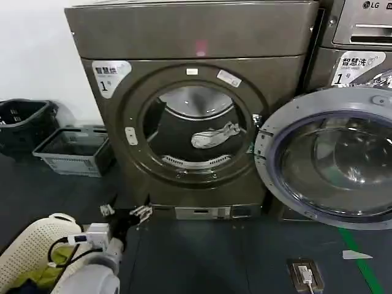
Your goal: Grasp the clothes from the dryer.
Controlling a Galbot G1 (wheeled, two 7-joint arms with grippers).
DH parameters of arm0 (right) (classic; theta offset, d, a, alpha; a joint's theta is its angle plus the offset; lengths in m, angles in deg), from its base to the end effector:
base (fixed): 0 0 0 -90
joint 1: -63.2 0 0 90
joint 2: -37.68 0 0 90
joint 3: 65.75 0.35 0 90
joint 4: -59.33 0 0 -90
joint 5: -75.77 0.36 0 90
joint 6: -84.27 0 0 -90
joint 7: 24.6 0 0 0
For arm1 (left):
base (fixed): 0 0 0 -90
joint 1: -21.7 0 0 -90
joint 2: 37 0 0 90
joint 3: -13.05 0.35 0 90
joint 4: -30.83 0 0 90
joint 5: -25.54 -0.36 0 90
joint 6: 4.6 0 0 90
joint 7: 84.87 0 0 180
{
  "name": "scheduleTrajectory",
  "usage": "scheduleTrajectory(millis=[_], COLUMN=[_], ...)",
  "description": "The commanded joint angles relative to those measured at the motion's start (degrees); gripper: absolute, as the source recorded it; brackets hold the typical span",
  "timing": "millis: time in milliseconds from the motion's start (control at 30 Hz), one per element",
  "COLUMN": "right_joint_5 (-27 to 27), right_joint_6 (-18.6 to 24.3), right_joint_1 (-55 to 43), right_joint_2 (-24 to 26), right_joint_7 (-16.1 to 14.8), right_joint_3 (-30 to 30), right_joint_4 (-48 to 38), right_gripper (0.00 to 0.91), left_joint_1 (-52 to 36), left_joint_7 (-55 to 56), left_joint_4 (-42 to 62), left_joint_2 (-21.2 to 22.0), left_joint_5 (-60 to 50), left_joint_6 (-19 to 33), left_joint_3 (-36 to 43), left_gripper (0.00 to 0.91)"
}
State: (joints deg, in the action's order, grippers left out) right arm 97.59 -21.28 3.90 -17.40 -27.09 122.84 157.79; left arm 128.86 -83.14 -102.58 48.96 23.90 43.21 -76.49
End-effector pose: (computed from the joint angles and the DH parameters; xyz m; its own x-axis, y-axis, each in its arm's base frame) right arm -0.0672 -0.4587 -0.0090 -0.2464 0.8673 -0.4326 0.9652 0.1789 -0.1909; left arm 0.2196 0.0051 -0.1751 -0.9618 -0.0397 0.2709 -0.0133 0.9950 0.0988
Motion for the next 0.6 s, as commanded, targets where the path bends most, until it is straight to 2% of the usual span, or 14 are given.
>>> scheduleTrajectory(millis=[33, 600], right_joint_5=[0.25, 0.26], right_joint_6=[0.44, 0.65], right_joint_1=[-0.08, -0.25], right_joint_2=[0.06, -0.81], right_joint_7=[0.36, 0.42], right_joint_3=[-0.13, -0.20], right_joint_4=[-0.05, -0.67], right_gripper=[0.907, 0.907], left_joint_1=[-0.21, -0.34], left_joint_7=[-0.05, -0.39], left_joint_4=[0.14, 0.57], left_joint_2=[-0.03, 0.06], left_joint_5=[0.04, 0.16], left_joint_6=[-2.81, -2.81], left_joint_3=[0.04, 0.04], left_gripper=[0.907, 0.907])
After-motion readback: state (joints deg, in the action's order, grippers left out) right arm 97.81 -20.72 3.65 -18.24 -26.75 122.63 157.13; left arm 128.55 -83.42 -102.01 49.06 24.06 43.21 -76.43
